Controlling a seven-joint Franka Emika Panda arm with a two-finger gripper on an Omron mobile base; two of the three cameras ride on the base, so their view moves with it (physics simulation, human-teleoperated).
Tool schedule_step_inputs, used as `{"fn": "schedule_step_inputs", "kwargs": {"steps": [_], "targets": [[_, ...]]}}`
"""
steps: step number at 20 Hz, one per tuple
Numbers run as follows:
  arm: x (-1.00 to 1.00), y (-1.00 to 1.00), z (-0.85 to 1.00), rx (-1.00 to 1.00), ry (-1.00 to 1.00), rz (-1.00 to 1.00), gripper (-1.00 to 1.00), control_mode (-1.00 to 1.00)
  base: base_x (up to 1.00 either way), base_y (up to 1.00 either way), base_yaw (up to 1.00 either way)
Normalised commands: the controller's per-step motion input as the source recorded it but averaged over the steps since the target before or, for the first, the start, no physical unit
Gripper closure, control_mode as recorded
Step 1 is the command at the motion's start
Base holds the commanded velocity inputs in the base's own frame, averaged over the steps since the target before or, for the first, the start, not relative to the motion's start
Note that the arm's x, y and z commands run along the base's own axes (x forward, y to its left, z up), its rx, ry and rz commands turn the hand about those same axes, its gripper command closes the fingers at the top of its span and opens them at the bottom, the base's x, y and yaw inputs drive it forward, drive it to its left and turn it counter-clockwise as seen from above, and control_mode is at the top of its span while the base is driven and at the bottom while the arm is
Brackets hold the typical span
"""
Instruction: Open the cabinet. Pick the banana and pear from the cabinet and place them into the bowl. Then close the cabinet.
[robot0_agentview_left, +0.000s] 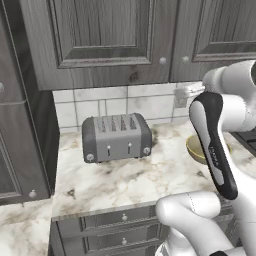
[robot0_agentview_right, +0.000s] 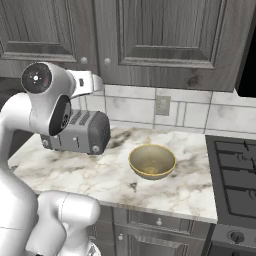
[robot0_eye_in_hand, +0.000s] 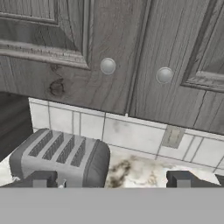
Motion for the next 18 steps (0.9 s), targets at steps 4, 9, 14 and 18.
{"fn": "schedule_step_inputs", "kwargs": {"steps": [4,9,14,18], "targets": [[-0.23,0.0,0.24,0.0,-0.26,0.0,-1.0,-1.0,0.0,0.0,0.0],[-0.41,-0.07,0.16,0.01,-0.32,0.0,-1.0,-1.0,0.0,0.0,0.0],[-0.14,-0.01,0.05,0.0,-0.14,0.0,-1.0,-1.0,0.0,0.0,0.0],[0.0,0.0,0.0,0.0,0.0,0.0,-1.0,-1.0,0.0,0.0,0.0]]}}
